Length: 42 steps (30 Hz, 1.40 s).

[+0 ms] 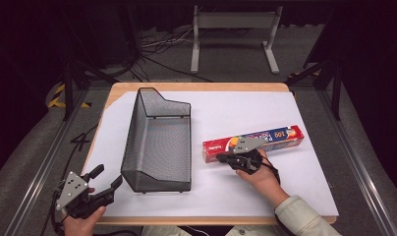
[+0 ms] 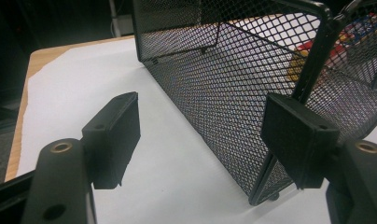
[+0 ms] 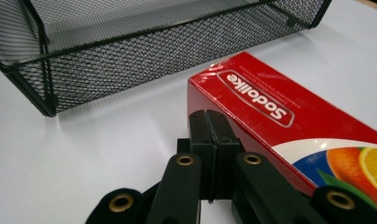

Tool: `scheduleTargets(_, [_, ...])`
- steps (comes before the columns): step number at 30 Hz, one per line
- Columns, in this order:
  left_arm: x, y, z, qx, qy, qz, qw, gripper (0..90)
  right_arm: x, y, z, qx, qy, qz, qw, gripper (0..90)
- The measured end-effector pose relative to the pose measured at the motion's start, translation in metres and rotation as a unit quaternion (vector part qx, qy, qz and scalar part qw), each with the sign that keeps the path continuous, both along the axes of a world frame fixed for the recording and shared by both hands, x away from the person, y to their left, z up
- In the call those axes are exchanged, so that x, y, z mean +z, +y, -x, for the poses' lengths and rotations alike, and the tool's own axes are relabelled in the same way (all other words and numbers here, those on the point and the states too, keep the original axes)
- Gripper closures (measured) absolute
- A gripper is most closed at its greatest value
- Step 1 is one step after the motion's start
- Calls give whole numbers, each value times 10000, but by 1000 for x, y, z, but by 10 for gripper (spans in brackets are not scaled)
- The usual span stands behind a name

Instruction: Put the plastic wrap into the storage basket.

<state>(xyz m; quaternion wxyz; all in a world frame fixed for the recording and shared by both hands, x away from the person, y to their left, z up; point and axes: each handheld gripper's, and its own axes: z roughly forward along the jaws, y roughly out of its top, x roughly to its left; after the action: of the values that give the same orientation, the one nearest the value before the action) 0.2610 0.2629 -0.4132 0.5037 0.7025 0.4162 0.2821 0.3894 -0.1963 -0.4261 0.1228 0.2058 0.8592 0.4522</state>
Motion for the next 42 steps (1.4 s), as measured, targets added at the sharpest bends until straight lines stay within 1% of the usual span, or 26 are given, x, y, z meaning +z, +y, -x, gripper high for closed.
scheduleTargets(3, [0, 0, 0, 19, -1, -9, 10000, 291, -4, 2, -2, -3, 48, 50, 10000, 900])
scheduleTargets(4, [0, 0, 0, 45, 3, -17, 10000, 291, -5, 4, -2, -36, 57, 117, 9999, 900])
scheduleTargets(5, [0, 0, 0, 63, 11, -6, 10000, 292, -8, 6, -2, -98, 57, 276, 9996, 900])
scheduleTargets(6, [0, 0, 0, 79, 26, 1, 10000, 292, -10, 9, -3, -108, 45, 352, 9993, 900])
scheduleTargets(9, [0, 0, 0, 72, 13, 0, 10000, 292, -10, 11, -5, -97, 60, 397, 9991, 900])
scheduleTargets(12, [0, 0, 0, 73, 15, -7, 10000, 292, -10, 13, -5, -137, -9, 477, 9988, 900])
scheduleTargets(16, [0, 0, 0, 94, 29, 6, 10000, 292, -11, 15, -9, -204, -8, 509, 9985, 900])
scheduleTargets(19, [0, 0, 0, 81, 20, -8, 10000, 292, -11, 19, -17, -343, 36, 599, 9976, 900])
scheduleTargets(23, [0, 1, 0, 78, 22, -10, 10000, 292, -10, 23, -27, -476, 30, 660, 9967, 900])
scheduleTargets(24, [0, 1, 0, 78, 22, -10, 10000, 292, -10, 23, -27, -476, 30, 660, 9967, 900])
scheduleTargets(33, [0, 2, 0, 70, 28, 23, 10000, 292, -11, 28, -51, -782, 134, 666, 9946, 900])
scheduleTargets(37, [-1, 2, 0, 68, 22, 31, 10000, 292, -8, 26, -50, -688, 205, 658, 9952, 900])
scheduleTargets(39, [-1, 2, 0, 71, 26, 29, 10000, 292, -4, 20, -47, -575, 222, 568, 9965, 900])
scheduleTargets(42, [-1, 2, 0, 69, 44, 33, 10000, 292, 6, 7, -45, -552, 218, 390, 9975, 900])
